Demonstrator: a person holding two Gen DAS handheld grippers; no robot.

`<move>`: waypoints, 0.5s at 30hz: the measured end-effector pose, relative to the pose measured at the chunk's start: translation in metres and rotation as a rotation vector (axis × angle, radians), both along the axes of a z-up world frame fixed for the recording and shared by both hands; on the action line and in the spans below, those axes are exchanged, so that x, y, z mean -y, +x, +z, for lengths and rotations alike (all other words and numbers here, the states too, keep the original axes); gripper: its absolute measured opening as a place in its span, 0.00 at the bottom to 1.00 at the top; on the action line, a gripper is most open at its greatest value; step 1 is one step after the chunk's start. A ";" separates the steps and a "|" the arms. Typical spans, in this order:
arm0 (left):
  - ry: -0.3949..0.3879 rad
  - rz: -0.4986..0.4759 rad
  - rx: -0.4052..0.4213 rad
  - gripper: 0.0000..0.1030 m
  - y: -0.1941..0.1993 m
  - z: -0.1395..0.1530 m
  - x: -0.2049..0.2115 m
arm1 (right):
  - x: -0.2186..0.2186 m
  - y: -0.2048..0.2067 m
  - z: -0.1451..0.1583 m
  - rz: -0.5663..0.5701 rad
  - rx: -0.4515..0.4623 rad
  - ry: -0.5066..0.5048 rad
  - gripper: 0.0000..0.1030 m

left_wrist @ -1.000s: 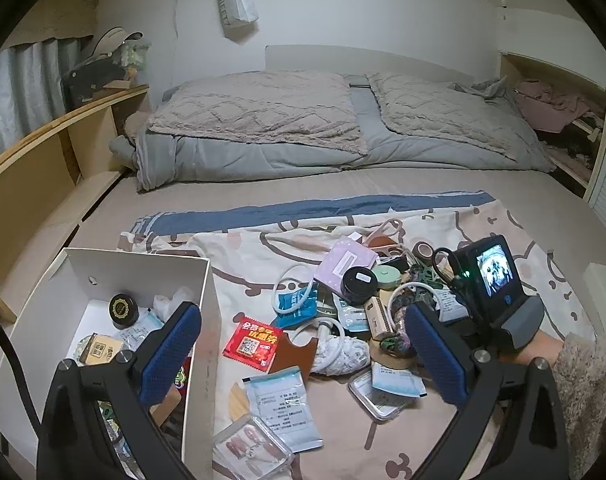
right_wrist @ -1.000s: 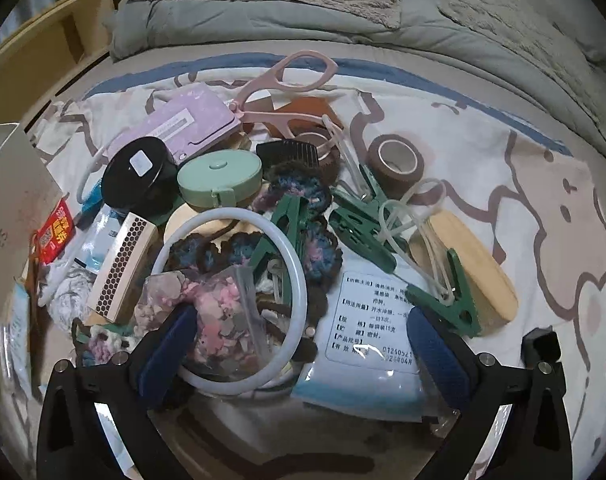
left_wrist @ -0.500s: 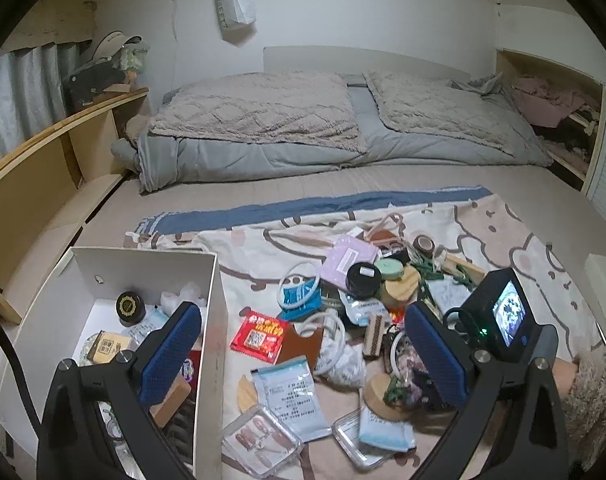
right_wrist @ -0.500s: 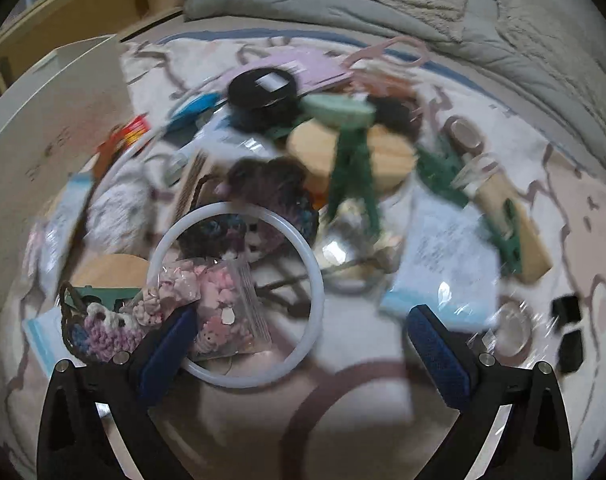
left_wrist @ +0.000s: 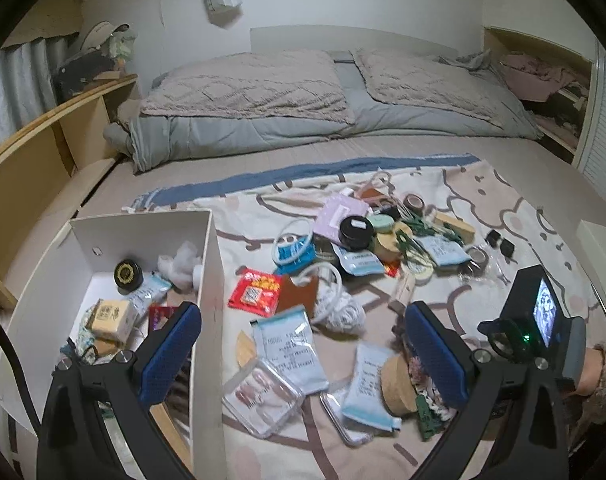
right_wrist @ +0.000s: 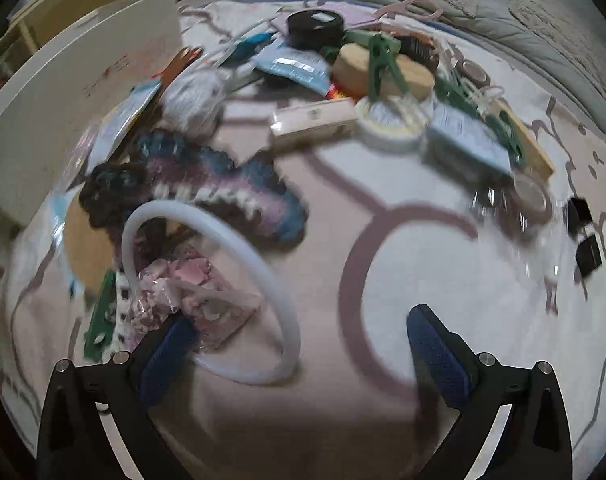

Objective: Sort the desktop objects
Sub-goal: 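Move the right tool over the pile toward the white plastic ring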

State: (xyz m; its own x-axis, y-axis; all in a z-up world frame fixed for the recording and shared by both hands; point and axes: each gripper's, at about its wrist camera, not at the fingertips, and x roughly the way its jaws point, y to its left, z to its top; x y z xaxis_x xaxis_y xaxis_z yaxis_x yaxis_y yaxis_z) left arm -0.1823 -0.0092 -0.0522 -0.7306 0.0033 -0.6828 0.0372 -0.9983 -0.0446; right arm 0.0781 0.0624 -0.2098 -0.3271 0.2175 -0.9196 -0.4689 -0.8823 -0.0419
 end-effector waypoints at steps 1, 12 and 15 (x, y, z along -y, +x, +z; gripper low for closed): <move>0.003 -0.007 0.007 0.99 0.002 -0.001 -0.002 | 0.004 0.003 0.000 0.000 0.004 -0.007 1.00; 0.031 -0.082 0.059 0.99 0.028 -0.008 -0.015 | 0.051 0.044 -0.001 0.046 0.078 -0.055 1.00; 0.038 -0.103 0.062 0.99 0.035 -0.011 -0.018 | 0.059 0.051 -0.001 0.040 0.092 -0.079 1.00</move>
State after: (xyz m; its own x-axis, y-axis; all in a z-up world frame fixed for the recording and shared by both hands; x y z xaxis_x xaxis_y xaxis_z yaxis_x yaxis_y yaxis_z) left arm -0.1477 0.0086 -0.0628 -0.6815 0.1032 -0.7245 -0.0618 -0.9946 -0.0836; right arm 0.1296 0.0036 -0.2107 -0.2472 0.1320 -0.9599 -0.4303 -0.9026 -0.0133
